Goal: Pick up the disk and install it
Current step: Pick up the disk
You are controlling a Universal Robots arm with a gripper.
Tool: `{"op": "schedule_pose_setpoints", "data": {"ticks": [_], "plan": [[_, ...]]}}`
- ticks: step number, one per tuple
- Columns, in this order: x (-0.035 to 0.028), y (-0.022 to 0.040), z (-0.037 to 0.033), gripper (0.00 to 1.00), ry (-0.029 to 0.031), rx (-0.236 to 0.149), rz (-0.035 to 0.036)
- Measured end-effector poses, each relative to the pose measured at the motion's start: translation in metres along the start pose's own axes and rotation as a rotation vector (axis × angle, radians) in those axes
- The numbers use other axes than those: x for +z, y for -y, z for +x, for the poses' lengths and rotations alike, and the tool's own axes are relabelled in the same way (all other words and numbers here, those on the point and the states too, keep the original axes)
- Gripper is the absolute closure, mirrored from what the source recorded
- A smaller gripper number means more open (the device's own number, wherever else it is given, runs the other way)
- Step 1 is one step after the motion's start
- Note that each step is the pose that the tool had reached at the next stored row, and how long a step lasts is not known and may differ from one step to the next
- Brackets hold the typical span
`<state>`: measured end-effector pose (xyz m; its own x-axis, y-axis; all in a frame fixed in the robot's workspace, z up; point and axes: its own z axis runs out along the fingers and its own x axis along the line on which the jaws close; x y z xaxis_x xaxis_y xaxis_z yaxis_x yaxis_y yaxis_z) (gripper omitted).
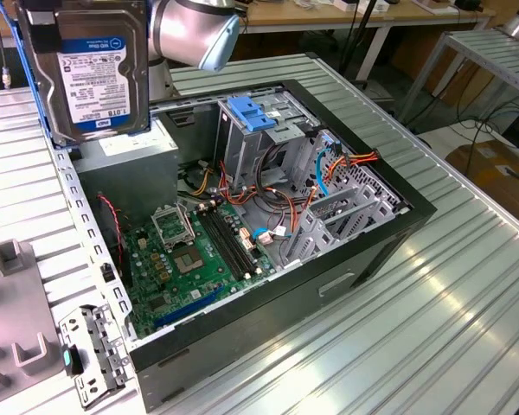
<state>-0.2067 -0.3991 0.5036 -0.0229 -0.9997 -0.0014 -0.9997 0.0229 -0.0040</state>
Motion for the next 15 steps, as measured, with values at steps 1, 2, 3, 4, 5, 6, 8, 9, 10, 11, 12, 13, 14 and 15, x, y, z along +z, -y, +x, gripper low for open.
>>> {"op": "schedule_pose_setpoints", "data": {"ticks": [1, 2, 3, 4, 5, 6, 8, 9, 10, 11, 12, 13, 14, 15], "plan": [[0.0006, 0.0056, 0.0017, 0.63, 0.0001, 0.0, 0.0001], [0.0011, 0.0126, 0.0031, 0.63, 0.0001, 0.0, 0.0], [0.0015, 0.0172, 0.0038, 0.63, 0.0001, 0.0, 0.0001], [0.0017, 0.0208, 0.0043, 0.63, 0.0001, 0.0, 0.0001], [0.0021, 0.026, 0.0049, 0.63, 0.0001, 0.0, 0.0001], [0.0023, 0.0297, 0.0054, 0.63, 0.0001, 0.0, 0.0001], [0.0028, 0.0385, 0.0063, 0.63, 0.0001, 0.0, 0.0001], [0.0032, 0.0439, 0.0069, 0.63, 0.0001, 0.0, 0.0001], [0.0035, 0.0474, 0.0074, 0.63, 0.0001, 0.0, 0.0001], [0.0037, 0.0516, 0.008, 0.63, 0.0001, 0.0, 0.0001], [0.004, 0.0552, 0.0084, 0.63, 0.0001, 0.0, 0.0], [0.0042, 0.0591, 0.0088, 0.63, 0.0, 0.0, 0.0], [0.0045, 0.0632, 0.0092, 0.63, 0.0001, 0.0, 0.0001], [0.0048, 0.0673, 0.0094, 0.63, 0.0001, 0.0, 0.0001]]}}
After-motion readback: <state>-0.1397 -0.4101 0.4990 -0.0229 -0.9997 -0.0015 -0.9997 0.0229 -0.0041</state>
